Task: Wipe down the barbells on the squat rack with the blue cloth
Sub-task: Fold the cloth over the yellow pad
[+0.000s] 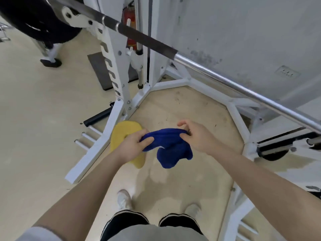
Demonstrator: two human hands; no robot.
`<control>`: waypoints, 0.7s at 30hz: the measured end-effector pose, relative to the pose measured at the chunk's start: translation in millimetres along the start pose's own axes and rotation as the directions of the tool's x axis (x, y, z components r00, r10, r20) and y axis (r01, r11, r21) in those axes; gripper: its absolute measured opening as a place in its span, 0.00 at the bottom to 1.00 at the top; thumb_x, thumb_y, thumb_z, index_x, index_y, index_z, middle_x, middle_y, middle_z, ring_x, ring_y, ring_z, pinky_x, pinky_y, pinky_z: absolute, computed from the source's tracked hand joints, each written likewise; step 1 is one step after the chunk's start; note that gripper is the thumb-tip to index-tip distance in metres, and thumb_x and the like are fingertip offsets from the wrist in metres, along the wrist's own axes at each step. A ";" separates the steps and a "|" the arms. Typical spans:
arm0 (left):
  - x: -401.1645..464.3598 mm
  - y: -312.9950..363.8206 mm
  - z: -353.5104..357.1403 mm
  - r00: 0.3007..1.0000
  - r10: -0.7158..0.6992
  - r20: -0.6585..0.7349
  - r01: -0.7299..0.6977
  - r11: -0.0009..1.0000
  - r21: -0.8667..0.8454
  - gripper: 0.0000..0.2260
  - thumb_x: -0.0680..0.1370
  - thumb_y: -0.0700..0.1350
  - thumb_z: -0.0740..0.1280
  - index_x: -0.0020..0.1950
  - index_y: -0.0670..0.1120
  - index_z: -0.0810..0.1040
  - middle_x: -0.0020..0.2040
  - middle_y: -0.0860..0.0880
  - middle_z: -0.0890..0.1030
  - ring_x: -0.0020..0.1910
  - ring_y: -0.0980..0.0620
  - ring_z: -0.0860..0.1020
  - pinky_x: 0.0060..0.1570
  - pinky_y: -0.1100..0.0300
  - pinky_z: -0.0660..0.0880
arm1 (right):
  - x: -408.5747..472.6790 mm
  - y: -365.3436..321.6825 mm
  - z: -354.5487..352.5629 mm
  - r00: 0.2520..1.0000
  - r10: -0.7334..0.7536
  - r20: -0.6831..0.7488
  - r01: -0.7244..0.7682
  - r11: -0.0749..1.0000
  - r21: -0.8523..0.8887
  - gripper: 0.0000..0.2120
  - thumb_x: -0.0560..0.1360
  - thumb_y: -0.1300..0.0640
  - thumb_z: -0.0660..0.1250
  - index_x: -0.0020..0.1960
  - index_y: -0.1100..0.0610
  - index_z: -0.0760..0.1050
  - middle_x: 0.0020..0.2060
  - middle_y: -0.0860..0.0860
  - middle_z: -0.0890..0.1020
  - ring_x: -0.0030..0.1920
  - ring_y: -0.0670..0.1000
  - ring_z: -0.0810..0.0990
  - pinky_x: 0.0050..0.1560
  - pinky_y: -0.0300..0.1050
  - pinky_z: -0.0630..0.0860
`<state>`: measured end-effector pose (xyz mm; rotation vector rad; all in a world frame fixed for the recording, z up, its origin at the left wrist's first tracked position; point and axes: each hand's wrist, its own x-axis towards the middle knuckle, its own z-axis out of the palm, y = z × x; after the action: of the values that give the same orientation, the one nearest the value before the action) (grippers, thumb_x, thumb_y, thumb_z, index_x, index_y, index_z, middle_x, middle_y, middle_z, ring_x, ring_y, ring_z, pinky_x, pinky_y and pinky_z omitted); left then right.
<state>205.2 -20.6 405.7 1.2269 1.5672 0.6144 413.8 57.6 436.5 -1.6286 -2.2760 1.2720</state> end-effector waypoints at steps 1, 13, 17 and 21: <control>2.9 -14.7 -15.5 1.000 -0.015 -0.020 0.015 1.000 -0.006 0.11 0.79 0.47 0.60 0.38 0.48 0.69 0.32 0.52 0.71 0.31 0.54 0.69 0.33 0.62 0.68 | 18.3 -9.9 14.6 1.000 0.015 -0.004 -0.015 0.999 -0.036 0.18 0.77 0.62 0.61 0.65 0.55 0.68 0.41 0.47 0.76 0.45 0.50 0.76 0.47 0.38 0.69; 84.8 -170.3 -72.5 0.967 -0.197 -0.164 0.178 0.976 -0.122 0.04 0.78 0.44 0.61 0.45 0.46 0.74 0.38 0.51 0.77 0.37 0.51 0.74 0.39 0.59 0.70 | 195.9 2.9 183.2 0.983 0.184 0.026 -0.183 0.983 -0.013 0.08 0.70 0.70 0.57 0.43 0.62 0.72 0.35 0.51 0.74 0.36 0.51 0.69 0.29 0.34 0.63; 120.1 -214.4 -76.4 0.944 -0.240 -0.228 0.203 0.963 -0.175 0.06 0.78 0.43 0.61 0.41 0.48 0.73 0.34 0.49 0.78 0.33 0.50 0.75 0.33 0.63 0.72 | 253.7 22.6 228.9 0.979 0.198 0.048 -0.204 0.943 0.263 0.08 0.71 0.71 0.57 0.44 0.62 0.71 0.39 0.56 0.74 0.41 0.51 0.69 0.43 0.47 0.69; 147.0 -254.9 -71.7 0.932 -0.250 -0.261 0.190 0.953 -0.237 0.07 0.77 0.43 0.61 0.40 0.49 0.73 0.34 0.38 0.82 0.35 0.45 0.79 0.37 0.56 0.73 | 290.6 42.8 266.1 0.960 0.235 0.152 -0.280 0.838 0.469 0.13 0.71 0.73 0.56 0.42 0.57 0.71 0.43 0.57 0.76 0.45 0.53 0.73 0.58 0.59 0.73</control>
<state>40.8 37.3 158.0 0.8149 1.8023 0.8142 189.3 144.2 121.6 -1.7377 -1.6035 1.8264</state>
